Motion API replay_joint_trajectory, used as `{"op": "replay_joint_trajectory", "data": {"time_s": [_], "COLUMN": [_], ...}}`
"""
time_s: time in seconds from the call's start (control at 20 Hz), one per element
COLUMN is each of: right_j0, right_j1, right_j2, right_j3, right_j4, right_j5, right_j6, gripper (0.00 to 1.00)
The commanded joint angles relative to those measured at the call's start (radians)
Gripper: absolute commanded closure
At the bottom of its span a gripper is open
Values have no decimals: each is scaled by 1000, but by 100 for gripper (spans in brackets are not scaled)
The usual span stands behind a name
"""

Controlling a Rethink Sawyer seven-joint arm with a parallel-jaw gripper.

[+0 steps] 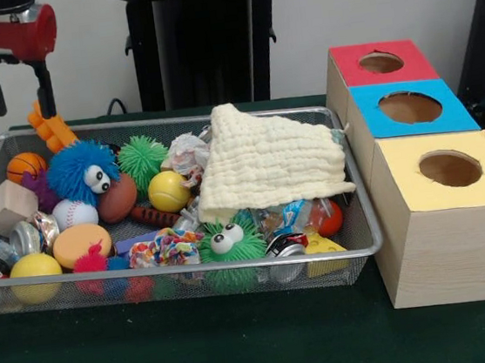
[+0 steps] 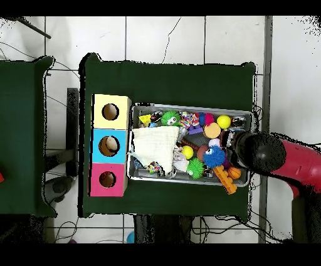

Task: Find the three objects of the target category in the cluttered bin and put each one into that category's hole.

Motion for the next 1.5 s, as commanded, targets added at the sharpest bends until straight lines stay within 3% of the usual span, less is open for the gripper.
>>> {"op": "replay_joint_trajectory", "data": {"time_s": [0.05,0.85,1.25,1.5], "right_j0": [46,107,98,94], "right_j1": [6,85,173,188], "right_j2": [42,4,3,1], "right_j3": [36,-5,-32,-32], "right_j4": [-15,-13,-36,-36], "right_j5": [49,-8,-92,-115], "right_j6": [-24,48,51,45], "gripper": [0,0,0,0]}}
